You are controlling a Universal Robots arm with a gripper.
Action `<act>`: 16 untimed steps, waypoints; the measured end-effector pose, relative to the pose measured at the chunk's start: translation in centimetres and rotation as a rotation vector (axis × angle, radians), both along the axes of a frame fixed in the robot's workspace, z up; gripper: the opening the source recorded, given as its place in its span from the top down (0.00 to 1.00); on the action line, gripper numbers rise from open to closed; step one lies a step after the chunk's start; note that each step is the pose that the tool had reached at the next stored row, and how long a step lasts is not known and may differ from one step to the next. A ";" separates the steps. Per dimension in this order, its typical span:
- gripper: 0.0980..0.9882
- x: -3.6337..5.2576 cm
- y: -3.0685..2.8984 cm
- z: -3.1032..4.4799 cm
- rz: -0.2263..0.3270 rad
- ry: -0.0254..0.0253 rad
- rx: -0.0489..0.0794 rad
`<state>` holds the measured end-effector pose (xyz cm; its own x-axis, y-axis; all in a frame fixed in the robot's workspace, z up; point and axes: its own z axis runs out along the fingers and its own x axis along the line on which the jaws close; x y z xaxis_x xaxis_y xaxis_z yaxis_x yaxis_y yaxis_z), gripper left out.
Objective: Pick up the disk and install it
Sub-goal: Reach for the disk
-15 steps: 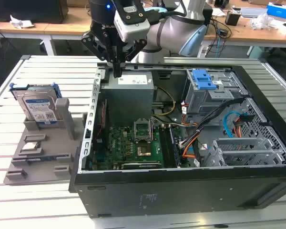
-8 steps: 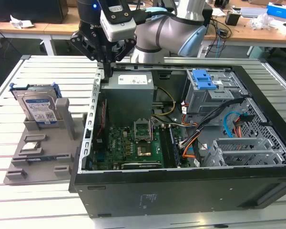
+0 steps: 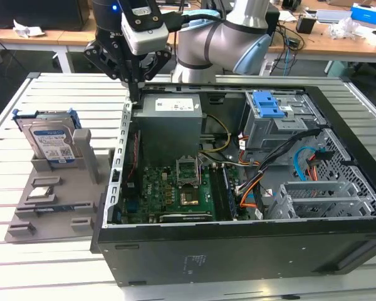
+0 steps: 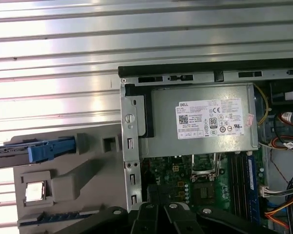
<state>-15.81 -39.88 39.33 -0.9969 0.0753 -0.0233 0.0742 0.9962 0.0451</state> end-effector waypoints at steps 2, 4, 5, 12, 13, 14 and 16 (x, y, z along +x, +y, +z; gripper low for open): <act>0.99 -0.85 0.00 0.00 0.000 0.0000 0.000; 0.99 -1.24 0.00 0.00 0.000 0.0000 0.000; 0.99 -1.37 0.00 0.00 0.000 0.0000 0.000; 0.99 -2.70 0.00 0.00 0.000 0.0000 0.000; 0.99 -2.94 0.00 0.00 0.000 0.0000 0.000; 0.99 -3.21 0.00 0.00 0.000 0.0000 0.000; 0.99 -3.53 0.00 0.00 0.000 0.0000 0.000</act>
